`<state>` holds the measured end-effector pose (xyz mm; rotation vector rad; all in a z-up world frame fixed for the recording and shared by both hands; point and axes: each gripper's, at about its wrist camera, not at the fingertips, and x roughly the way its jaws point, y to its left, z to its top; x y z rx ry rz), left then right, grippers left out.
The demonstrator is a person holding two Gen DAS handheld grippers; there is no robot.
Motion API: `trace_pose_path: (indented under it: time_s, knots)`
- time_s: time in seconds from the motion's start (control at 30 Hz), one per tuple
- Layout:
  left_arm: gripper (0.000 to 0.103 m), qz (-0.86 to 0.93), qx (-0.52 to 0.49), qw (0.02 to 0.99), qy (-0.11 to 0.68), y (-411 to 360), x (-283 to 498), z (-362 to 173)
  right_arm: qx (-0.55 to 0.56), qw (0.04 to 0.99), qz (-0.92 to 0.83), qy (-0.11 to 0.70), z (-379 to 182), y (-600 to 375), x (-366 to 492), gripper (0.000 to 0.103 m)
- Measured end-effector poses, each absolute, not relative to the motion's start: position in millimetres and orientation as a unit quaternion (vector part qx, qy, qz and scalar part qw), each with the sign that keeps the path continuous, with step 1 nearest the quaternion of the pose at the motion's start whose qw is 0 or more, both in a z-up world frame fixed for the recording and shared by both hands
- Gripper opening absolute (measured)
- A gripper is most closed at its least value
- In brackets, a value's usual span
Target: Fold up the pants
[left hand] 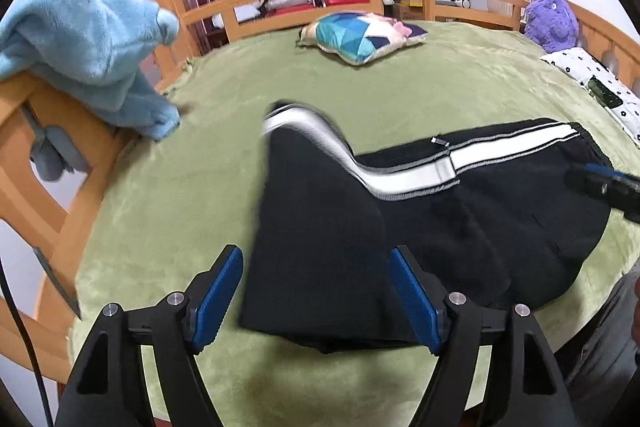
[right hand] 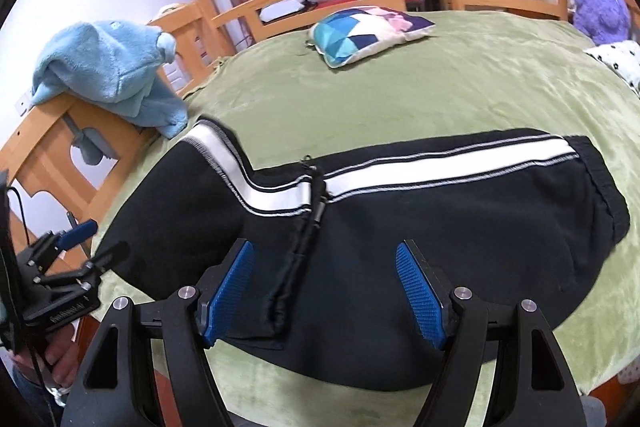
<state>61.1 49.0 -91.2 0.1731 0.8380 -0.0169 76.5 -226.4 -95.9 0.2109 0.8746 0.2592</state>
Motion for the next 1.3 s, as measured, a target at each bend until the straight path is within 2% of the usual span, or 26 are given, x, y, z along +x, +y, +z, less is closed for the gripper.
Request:
trace_pose_path:
  time_s: [0.33, 0.6, 0.8, 0.87, 0.9, 0.97, 1.13, 1.3]
  knots:
    - [0.074, -0.004, 0.088, 0.909, 0.407, 75, 64, -111, 0.093, 0.875, 0.134, 0.456, -118, -185, 94, 0.073]
    - [0.074, 0.029, -0.036, 0.889, 0.455, 160, 71, -152, 0.065, 0.867, 0.139, 0.474, -132, -158, 102, 0.073]
    - [0.073, -0.009, -0.072, 0.87, 0.487, 167, 74, -190, 0.047, 0.864, 0.119, 0.488, -143, -163, 97, 0.073]
    - [0.055, -0.019, -0.087, 0.864, 0.496, 167, 77, -198, 0.051, 0.862, 0.11, 0.493, -146, -171, 95, 0.073]
    - [0.053, -0.015, -0.091, 0.863, 0.497, 166, 77, -200, 0.053, 0.861, 0.107, 0.494, -146, -174, 95, 0.073]
    - [0.016, -0.01, -0.078, 0.872, 0.484, 163, 74, -193, 0.058, 0.861, 0.103, 0.494, -145, -182, 93, 0.073]
    - [0.012, -0.015, -0.031, 0.897, 0.442, 138, 70, -148, 0.067, 0.87, 0.097, 0.479, -134, -199, 86, 0.073]
    - [0.011, -0.047, 0.023, 0.918, 0.393, 73, 67, -87, 0.083, 0.881, 0.098, 0.456, -118, -227, 77, 0.073]
